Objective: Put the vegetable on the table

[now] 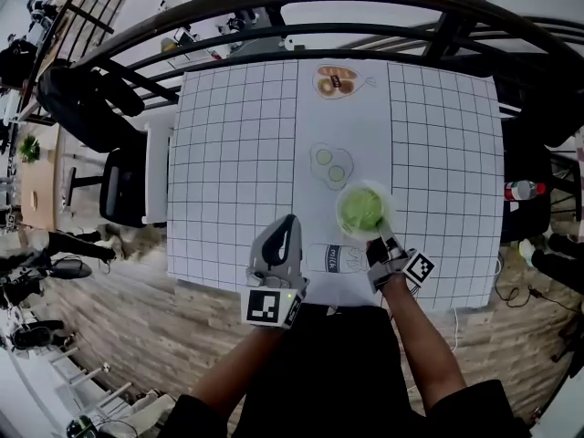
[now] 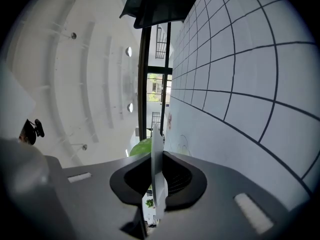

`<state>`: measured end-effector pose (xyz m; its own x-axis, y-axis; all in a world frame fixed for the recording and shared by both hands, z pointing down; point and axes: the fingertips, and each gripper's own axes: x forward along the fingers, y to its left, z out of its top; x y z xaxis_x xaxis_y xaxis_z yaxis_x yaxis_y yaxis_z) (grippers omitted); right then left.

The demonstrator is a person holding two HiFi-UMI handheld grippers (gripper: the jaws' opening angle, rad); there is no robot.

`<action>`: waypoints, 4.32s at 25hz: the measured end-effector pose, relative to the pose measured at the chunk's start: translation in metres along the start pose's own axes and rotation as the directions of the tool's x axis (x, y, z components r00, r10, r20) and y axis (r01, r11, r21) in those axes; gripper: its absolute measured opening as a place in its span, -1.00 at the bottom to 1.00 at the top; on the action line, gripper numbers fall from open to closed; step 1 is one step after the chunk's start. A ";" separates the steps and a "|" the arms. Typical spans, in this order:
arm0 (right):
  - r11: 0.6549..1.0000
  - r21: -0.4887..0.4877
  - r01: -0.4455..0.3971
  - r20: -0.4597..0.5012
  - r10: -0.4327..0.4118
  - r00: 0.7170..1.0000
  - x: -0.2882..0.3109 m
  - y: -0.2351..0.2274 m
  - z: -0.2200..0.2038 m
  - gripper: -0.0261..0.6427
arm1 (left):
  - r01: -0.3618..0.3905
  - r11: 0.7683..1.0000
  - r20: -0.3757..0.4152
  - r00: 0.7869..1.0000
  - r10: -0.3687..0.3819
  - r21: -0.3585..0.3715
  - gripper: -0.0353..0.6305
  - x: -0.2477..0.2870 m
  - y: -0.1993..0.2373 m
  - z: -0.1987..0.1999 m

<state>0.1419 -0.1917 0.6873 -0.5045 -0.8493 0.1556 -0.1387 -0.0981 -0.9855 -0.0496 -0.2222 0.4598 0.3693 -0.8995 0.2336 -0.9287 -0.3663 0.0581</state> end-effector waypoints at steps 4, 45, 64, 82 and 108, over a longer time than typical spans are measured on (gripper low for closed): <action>0.999 -0.010 0.035 -0.017 -0.035 0.999 0.005 -0.018 0.000 -0.82 | -0.002 1.000 -0.001 1.000 0.002 0.010 -0.87 0.000 0.000 0.001; 0.979 0.083 0.185 0.010 -0.186 0.982 0.024 -0.079 -0.003 -0.84 | -0.026 1.000 -0.053 0.998 0.027 0.015 -0.87 -0.010 0.003 -0.019; 0.961 0.162 0.223 0.021 -0.230 0.973 0.009 -0.078 -0.002 -0.52 | -0.008 1.000 -0.020 1.000 0.008 0.008 -0.87 -0.020 0.008 -0.013; 0.955 0.140 0.263 0.132 -0.281 0.951 -0.044 -0.080 0.007 -0.30 | 0.016 1.000 -0.021 1.000 -0.017 -0.009 -0.87 -0.048 0.003 -0.022; 0.899 -0.425 0.104 0.114 -0.061 0.992 -0.102 0.114 -0.095 -0.93 | 0.195 0.979 0.051 0.980 -0.192 -0.060 -0.87 -0.143 -0.011 -0.044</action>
<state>0.0968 -0.0675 0.5654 -0.3948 -0.8952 0.2066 -0.5391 0.0436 -0.8411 -0.0933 -0.0795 0.4685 0.5421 -0.8233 0.1681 -0.8391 -0.5196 0.1608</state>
